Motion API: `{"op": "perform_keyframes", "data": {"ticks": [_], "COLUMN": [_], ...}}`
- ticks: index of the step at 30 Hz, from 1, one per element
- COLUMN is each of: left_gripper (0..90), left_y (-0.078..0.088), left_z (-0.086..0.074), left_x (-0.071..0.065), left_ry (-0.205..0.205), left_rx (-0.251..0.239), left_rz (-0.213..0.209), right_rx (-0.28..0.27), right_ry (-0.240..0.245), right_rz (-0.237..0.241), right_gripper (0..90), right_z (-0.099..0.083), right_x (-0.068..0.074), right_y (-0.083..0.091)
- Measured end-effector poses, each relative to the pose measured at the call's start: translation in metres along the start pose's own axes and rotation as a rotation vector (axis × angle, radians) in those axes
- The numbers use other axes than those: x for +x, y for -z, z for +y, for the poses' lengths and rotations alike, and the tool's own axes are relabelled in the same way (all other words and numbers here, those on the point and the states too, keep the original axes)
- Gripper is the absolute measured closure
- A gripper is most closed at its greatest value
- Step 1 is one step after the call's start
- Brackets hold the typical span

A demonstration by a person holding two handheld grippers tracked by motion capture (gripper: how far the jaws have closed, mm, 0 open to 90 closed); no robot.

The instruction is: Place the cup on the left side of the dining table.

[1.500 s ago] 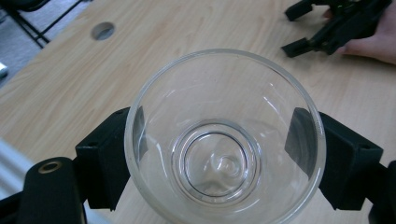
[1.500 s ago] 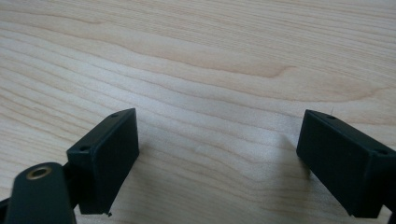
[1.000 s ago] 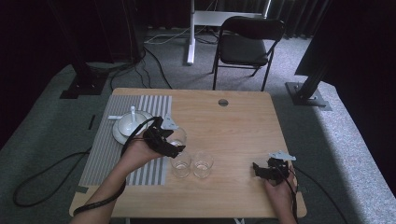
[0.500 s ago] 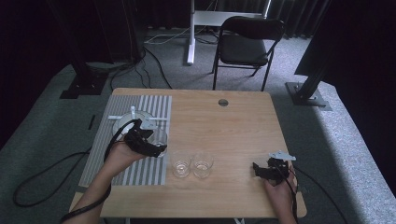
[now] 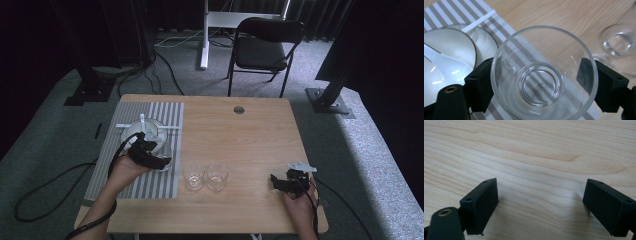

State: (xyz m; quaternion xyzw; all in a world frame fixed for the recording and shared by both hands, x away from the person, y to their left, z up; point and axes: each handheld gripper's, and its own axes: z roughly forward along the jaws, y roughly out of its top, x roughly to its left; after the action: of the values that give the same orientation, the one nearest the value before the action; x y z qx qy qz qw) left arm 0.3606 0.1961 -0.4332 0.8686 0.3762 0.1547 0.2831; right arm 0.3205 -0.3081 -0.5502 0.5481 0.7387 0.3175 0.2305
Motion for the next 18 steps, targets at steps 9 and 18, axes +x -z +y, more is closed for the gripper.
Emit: {"op": "perform_keyframes", "data": {"ticks": [9, 18], "left_gripper": [18.3, 18.3], "left_y": [-0.016, -0.026], "left_z": [-0.013, -0.022], "left_x": [0.007, 0.011], "left_ry": [0.02, 0.042], "left_rx": [0.037, 0.047], "left_rz": [0.007, 0.001], "right_rx": [0.0, 0.0], "right_ry": [0.0, 0.0], "right_rz": [0.0, 0.0], "right_gripper": [12.4, 12.4], "right_z": [0.0, 0.0], "right_x": [0.0, 0.0], "right_y": [0.0, 0.0]}}
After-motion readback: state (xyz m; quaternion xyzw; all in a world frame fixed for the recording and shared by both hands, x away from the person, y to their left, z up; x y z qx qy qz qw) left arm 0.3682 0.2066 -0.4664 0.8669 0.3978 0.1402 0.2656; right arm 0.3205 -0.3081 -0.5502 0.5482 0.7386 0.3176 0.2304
